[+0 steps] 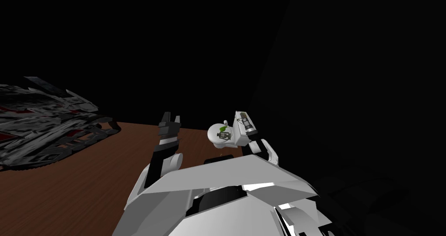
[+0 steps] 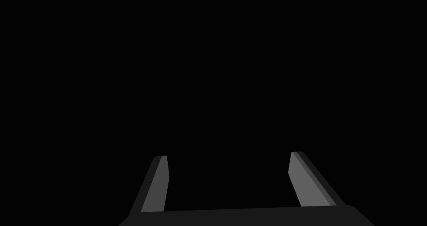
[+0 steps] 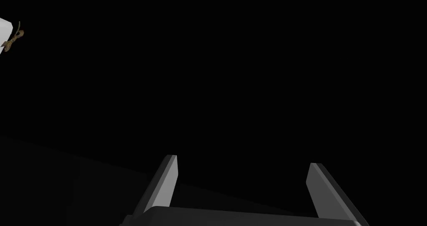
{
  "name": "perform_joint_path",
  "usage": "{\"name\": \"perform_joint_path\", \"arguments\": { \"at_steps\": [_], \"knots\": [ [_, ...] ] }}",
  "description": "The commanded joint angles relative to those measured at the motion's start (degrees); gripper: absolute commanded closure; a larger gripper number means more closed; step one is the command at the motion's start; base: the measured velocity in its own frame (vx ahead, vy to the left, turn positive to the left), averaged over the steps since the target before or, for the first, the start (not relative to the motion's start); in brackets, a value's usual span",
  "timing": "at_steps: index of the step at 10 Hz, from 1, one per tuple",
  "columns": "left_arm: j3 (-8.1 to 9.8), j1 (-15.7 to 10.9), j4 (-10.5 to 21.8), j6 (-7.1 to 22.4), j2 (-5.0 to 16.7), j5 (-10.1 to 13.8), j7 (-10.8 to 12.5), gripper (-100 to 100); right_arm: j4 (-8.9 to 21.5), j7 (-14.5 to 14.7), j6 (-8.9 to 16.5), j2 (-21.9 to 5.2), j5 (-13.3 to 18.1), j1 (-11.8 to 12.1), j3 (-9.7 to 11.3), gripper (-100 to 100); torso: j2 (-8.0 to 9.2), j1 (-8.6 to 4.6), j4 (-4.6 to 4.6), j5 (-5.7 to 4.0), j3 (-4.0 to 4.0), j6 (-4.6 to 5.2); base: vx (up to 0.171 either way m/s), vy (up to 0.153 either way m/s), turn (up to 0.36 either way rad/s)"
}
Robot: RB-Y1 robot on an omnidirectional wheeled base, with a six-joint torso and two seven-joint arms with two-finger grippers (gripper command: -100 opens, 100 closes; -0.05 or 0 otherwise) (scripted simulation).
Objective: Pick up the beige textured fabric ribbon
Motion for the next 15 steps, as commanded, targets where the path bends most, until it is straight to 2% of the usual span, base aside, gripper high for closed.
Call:
{"name": "perform_joint_path", "arguments": {
  "at_steps": [1,3,5,6,7,8,10,11,13,14,15],
  "knots": [
    [0.0,0.0,0.0,0.0,0.0,0.0,0.0,0,2.86,2.86,2.73,-2.57,2.66,-1.59,0.75,-100,0.0,0.0,0.0,0.0,0.0,0.0,0.009,0.064,0.007],
    [0.0,0.0,0.0,0.0,0.0,0.0,0.0,0,3.76,3.3,2.73,-2.57,2.66,-1.59,0.75,-100,0.04,0.0,0.01,0.0,0.02,0.01,0.008,0.04,-0.002],
    [0.0,0.0,0.0,0.0,0.0,0.0,0.0,0,7.74,7.2,6.15,-6.19,6.37,-3.69,1.71,-100,0.04,-0.09,0.01,-0.02,0.02,0.0,0.01,0.051,0.007],
    [0.0,0.0,0.0,0.0,0.0,0.0,0.0,0,8.82,7.49,6.15,-6.19,6.37,-3.69,1.71,-100,0.02,0.01,0.0,0.0,0.01,0.01,0.022,0.058,-0.005],
    [0.0,0.0,0.0,0.0,0.0,0.0,0.0,0,10.97,9.61,7.9,-7.97,8.32,-4.8,2.27,-100,0.0,0.0,0.0,0.0,0.0,0.01,0.027,0.064,0.003],
    [0.0,0.0,0.0,0.0,0.0,0.0,0.0,0,11.37,9.61,7.9,-7.97,8.32,-4.8,2.27,-100,-0.02,0.02,0.0,0.01,-0.01,0.01,0.015,0.05,-0.002],
    [0.0,0.0,0.0,0.0,0.0,0.0,0.0,0,15.52,13.32,11.09,-11.41,12.09,-7.11,3.52,-100,0.03,-0.04,0.01,-0.01,0.02,0.01,0.015,0.059,0.001],
    [0.0,0.0,0.0,0.0,0.0,0.0,0.0,0,16.44,13.84,11.42,-11.41,12.36,-7.11,3.52,-100,-0.01,0.02,0.0,0.0,0.0,0.01,0.018,0.059,-0.002],
    [0.0,0.0,0.0,0.0,0.0,0.0,0.0,0,20.36,17.55,14.89,-14.69,16.25,-9.51,4.95,-100,0.01,0.01,0.0,0.01,0.0,0.01,0.022,0.071,-0.001],
    [0.0,0.0,0.0,0.0,0.0,0.0,0.0,0,21.39,17.92,14.89,-14.69,16.51,-9.51,4.95,-100,-0.04,0.06,-0.01,0.01,-0.02,0.01,0.018,0.063,-0.005],
    [0.0,0.0,0.0,0.0,0.0,0.0,0.0,0,23.8,19.86,16.58,-16.24,18.59,-10.73,5.72,-100,0.0,0.02,0.0,0.02,0.0,0.01,0.018,0.063,-0.003]
  ]
}}
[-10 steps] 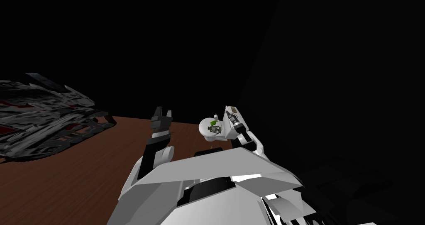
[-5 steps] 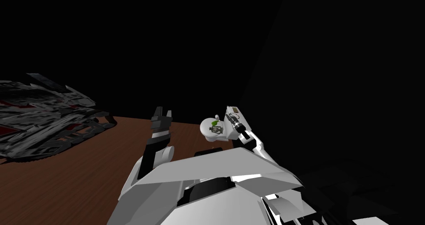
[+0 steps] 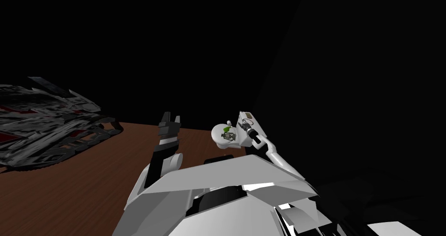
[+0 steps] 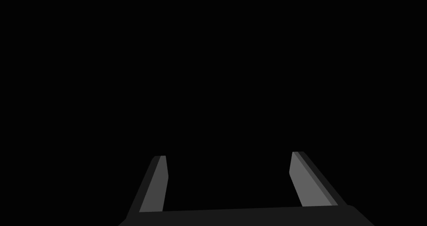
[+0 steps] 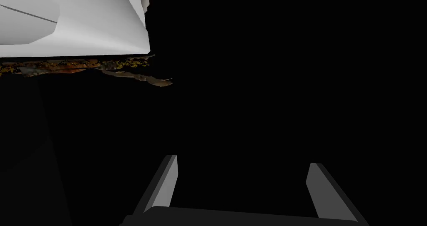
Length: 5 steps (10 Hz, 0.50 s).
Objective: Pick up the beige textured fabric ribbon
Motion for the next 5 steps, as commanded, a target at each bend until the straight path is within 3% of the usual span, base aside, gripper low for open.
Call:
{"name": "perform_joint_path", "arguments": {
  "at_steps": [1,2,4,5],
  "knots": [
    [0.0,0.0,0.0,0.0,0.0,0.0,0.0,0,2.86,2.86,2.86,-2.31,2.86,-1.63,1.22,-100,0.0,0.0,0.0,0.0,0.0,0.0,0.024,0.077,-0.006],
    [0.0,0.0,0.0,0.0,0.0,0.0,0.0,0,3.29,3.05,2.86,-2.31,3.17,-1.63,1.22,-100,-0.01,0.03,0.0,0.01,-0.01,0.01,0.018,0.05,-0.009],
    [0.0,0.0,0.0,0.0,0.0,0.0,0.0,0,7.78,6.51,5.78,-4.99,7.02,-4.1,2.9,-100,0.0,-0.06,0.0,-0.01,0.0,0.0,0.02,0.06,-0.008],
    [0.0,0.0,0.0,0.0,0.0,0.0,0.0,0,7.78,6.51,6.01,-4.99,7.27,-4.1,2.9,-100,-0.01,0.0,0.0,0.0,0.0,0.0,0.02,0.054,-0.009]
  ]
}}
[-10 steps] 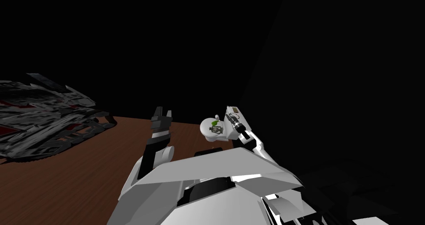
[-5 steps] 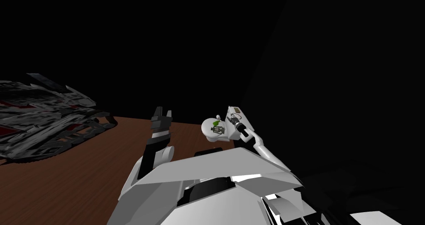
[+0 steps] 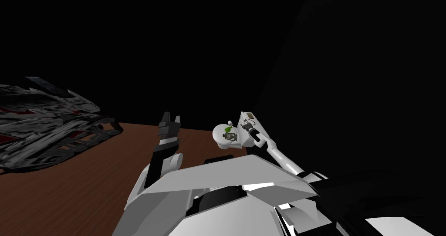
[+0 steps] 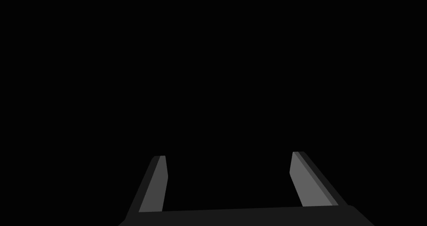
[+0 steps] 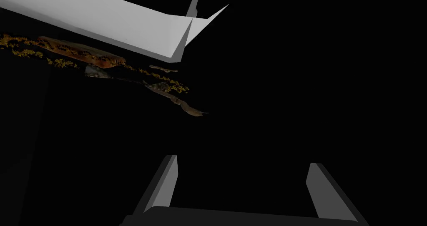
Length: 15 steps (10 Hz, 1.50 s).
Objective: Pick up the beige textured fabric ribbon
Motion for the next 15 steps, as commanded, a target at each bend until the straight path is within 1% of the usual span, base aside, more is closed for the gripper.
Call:
{"name": "perform_joint_path", "arguments": {
  "at_steps": [1,2,3,6,9,12,15],
  "knots": [
    [0.0,0.0,0.0,0.0,0.0,0.0,0.0,0,2.21,2.05,1.97,-1.22,2.56,-1.23,1.03,-100,0.0,0.0,0.0,0.0,0.0,0.0,0.017,0.044,-0.009],
    [0.0,0.0,0.0,0.0,0.0,0.0,0.0,0,4.13,3.53,3.39,-2.27,4.19,-2.44,1.93,-100,0.01,-0.04,0.0,-0.01,0.01,0.01,0.021,0.059,-0.016],
    [0.0,0.0,0.0,0.0,0.0,0.0,0.0,0,4.23,3.53,3.39,-2.27,4.53,-2.44,1.93,-100,0.0,0.0,0.0,0.0,0.0,0.0,0.02,0.046,-0.008],
    [0.0,0.0,0.0,0.0,0.0,0.0,0.0,0,9.59,7.35,7.2,-4.83,10.13,-5.86,4.7,-100,0.0,-0.02,0.0,-0.01,0.0,0.0,0.023,0.051,-0.018],
    [0.0,0.0,0.0,0.0,0.0,0.0,0.0,0,13.77,10.23,10.26,-6.66,15.08,-8.83,7.44,-100,-0.08,0.02,-0.02,0.0,-0.05,0.0,0.043,0.06,-0.02],
    [0.0,0.0,0.0,0.0,0.0,0.0,0.0,0,16.73,12.2,12.51,-7.78,19.16,-11.17,9.96,-100,-0.08,-0.06,-0.02,-0.01,-0.05,0.0,0.042,0.041,-0.018],
    [0.0,0.0,0.0,0.0,0.0,0.0,0.0,0,18.65,13.39,14.03,-8.34,22.22,-12.86,12.03,-100,-0.07,-0.1,-0.02,-0.02,-0.04,0.0,0.039,0.028,-0.018]
  ]
}}
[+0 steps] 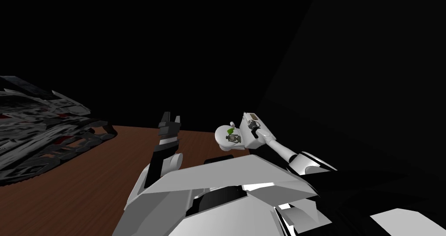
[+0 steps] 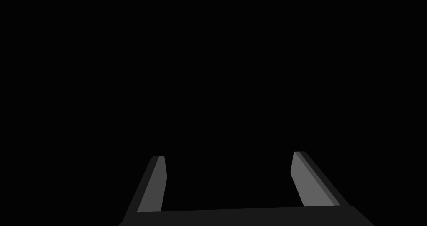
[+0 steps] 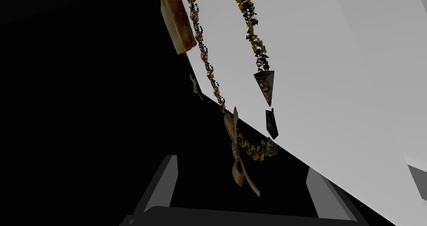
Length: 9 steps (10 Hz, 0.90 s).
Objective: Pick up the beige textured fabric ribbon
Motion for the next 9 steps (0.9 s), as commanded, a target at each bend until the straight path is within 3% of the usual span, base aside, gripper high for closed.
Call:
{"name": "perform_joint_path", "arguments": {
  "at_steps": [1,2,3,4,5,6,9],
  "knots": [
    [0.0,0.0,0.0,0.0,0.0,0.0,0.0,0,1.12,0.78,1.1,-0.31,1.84,-1.16,1.6,-100,0.0,0.0,0.0,0.0,0.0,0.0,0.042,0.02,-0.025],
    [0.0,0.0,0.0,0.0,0.0,0.0,0.0,0,1.62,1.02,1.5,-0.27,2.78,-1.68,2.29,-100,-0.02,-0.01,0.0,0.0,-0.01,0.0,0.047,0.016,-0.02],
    [0.0,0.0,0.0,0.0,0.0,0.0,0.0,0,1.38,0.73,1.07,-0.16,2.29,-1.34,1.71,-100,-0.03,-0.02,-0.01,-0.01,-0.02,0.0,0.021,0.006,-0.002],
    [0.0,0.0,0.0,0.0,0.0,0.0,0.0,0,1.46,0.8,1.17,-0.16,2.42,-1.41,1.79,0,0.04,-0.06,0.01,-0.01,0.02,0.0,0.0,0.0,0.0],
    [0.0,0.0,0.0,0.0,0.0,0.0,0.0,0,1.45,0.79,1.16,-0.16,2.41,-1.4,1.78,-100,0.11,-0.08,0.02,-0.02,0.06,0.01,0.0,0.0,0.0],
    [0.0,0.0,0.0,0.0,0.0,0.0,0.0,0,1.45,0.79,1.16,-0.16,2.41,-1.4,1.78,100,0.14,-0.09,0.03,-0.02,0.08,0.01,0.0,0.0,0.0],
    [0.0,-0.01,0.0,0.0,0.0,0.0,0.0,0,1.48,0.68,1.27,-0.13,2.34,-1.41,1.7,100,0.17,-0.08,0.02,0.0,0.09,-0.06,0.001,-0.001,-0.004]
  ]
}}
